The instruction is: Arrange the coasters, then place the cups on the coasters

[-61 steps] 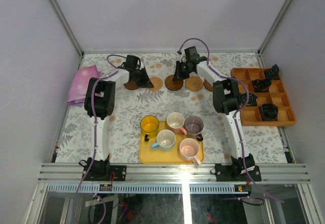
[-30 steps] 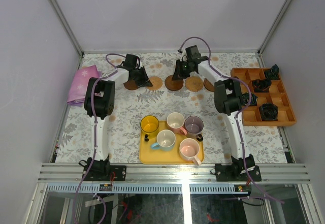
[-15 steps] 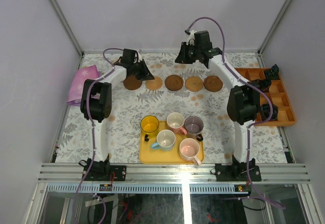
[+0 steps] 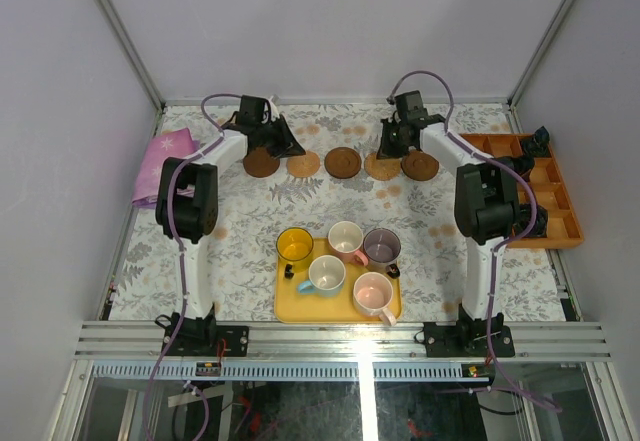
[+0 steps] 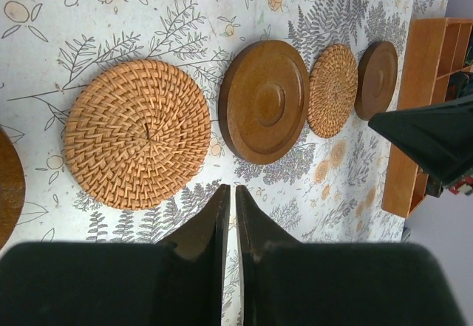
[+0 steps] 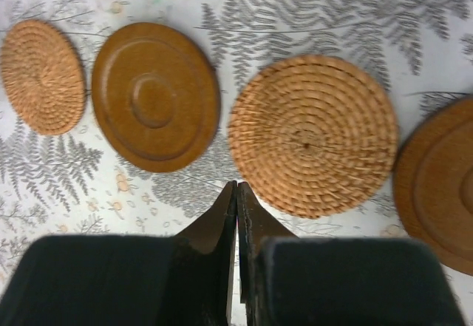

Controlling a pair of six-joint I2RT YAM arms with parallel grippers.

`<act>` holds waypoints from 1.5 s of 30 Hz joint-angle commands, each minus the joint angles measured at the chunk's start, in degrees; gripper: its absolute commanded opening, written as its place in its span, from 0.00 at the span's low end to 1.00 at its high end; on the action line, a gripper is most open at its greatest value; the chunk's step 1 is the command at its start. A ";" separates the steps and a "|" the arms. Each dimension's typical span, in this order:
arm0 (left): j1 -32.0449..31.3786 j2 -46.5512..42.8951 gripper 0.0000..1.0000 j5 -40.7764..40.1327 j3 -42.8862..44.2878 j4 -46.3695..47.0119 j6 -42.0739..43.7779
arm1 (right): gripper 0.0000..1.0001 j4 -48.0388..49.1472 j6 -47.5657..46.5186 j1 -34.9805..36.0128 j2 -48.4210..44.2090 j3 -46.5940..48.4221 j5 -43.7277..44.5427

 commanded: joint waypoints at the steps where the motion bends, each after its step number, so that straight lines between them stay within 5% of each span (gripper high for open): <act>1: 0.62 -2.71 0.08 -0.02 -1.21 3.84 0.71 | 0.03 -0.13 0.69 -1.26 -2.55 -0.22 2.87; 45: 2.85 -3.38 0.18 -0.99 -3.50 3.24 -0.16 | 0.02 -2.45 2.06 -4.60 5.50 2.64 4.56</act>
